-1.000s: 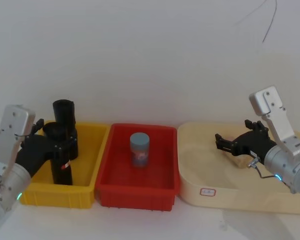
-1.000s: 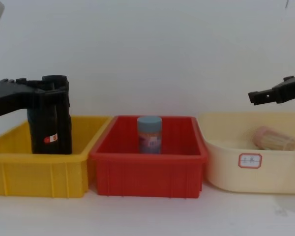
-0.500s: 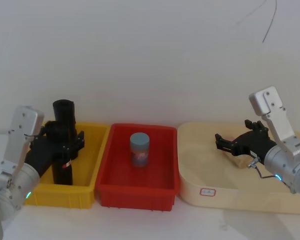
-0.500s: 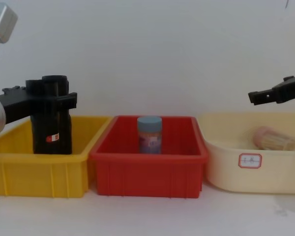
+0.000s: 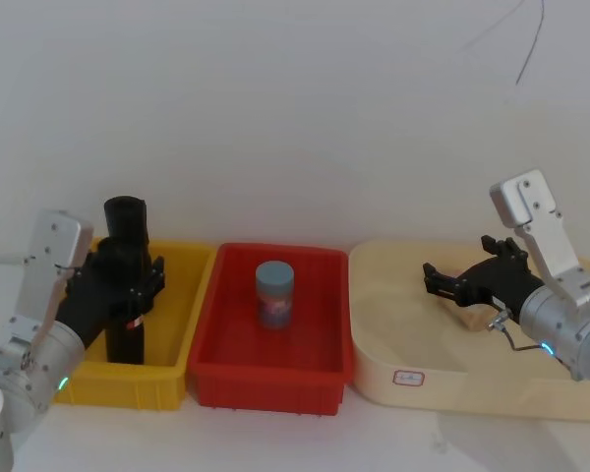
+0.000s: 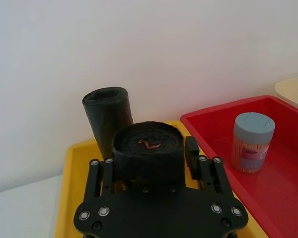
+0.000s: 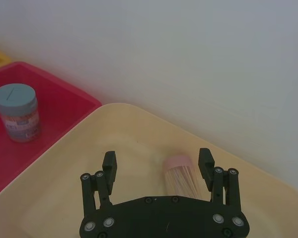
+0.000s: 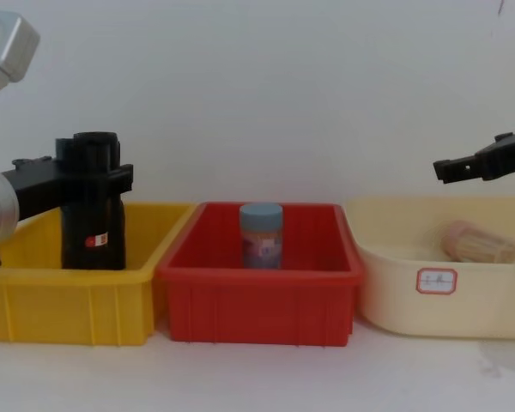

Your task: Pick up the garbage bag with the one hand and transfer it to the other hand.

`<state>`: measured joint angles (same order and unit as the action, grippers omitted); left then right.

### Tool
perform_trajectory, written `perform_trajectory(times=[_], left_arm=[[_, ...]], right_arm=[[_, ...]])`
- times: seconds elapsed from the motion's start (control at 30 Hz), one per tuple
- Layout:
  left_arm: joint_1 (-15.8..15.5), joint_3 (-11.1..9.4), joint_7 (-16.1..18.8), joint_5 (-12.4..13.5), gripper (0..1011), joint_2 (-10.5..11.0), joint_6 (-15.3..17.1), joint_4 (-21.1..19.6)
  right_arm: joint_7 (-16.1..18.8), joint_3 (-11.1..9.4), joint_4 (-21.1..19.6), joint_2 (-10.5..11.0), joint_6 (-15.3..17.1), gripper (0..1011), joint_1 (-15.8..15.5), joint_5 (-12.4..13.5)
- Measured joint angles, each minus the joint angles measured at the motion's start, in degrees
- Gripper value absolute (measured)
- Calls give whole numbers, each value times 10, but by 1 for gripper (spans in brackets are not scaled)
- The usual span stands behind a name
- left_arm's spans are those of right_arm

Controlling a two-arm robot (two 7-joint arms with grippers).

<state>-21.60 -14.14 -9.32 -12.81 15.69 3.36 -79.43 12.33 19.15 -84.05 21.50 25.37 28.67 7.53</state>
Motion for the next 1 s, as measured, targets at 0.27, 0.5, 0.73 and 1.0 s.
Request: perform_trajectory(times=[0.27, 0.5, 0.73, 1.0], left_arm=[[-2, -1, -1, 1, 570, -2, -1, 3], [-3, -1, -1, 1, 539, -3, -1, 5], [-3, -1, -2, 1, 539, -3, -1, 6], [-3, -1, -3, 1, 539, -3, -1, 6]], right_arm=[[0, 0, 0, 0, 0, 1001, 0, 0], [0, 0, 0, 0, 0, 1000, 0, 0], [0, 0, 0, 0, 0, 1001, 0, 0], [0, 0, 0, 0, 0, 1001, 0, 0]])
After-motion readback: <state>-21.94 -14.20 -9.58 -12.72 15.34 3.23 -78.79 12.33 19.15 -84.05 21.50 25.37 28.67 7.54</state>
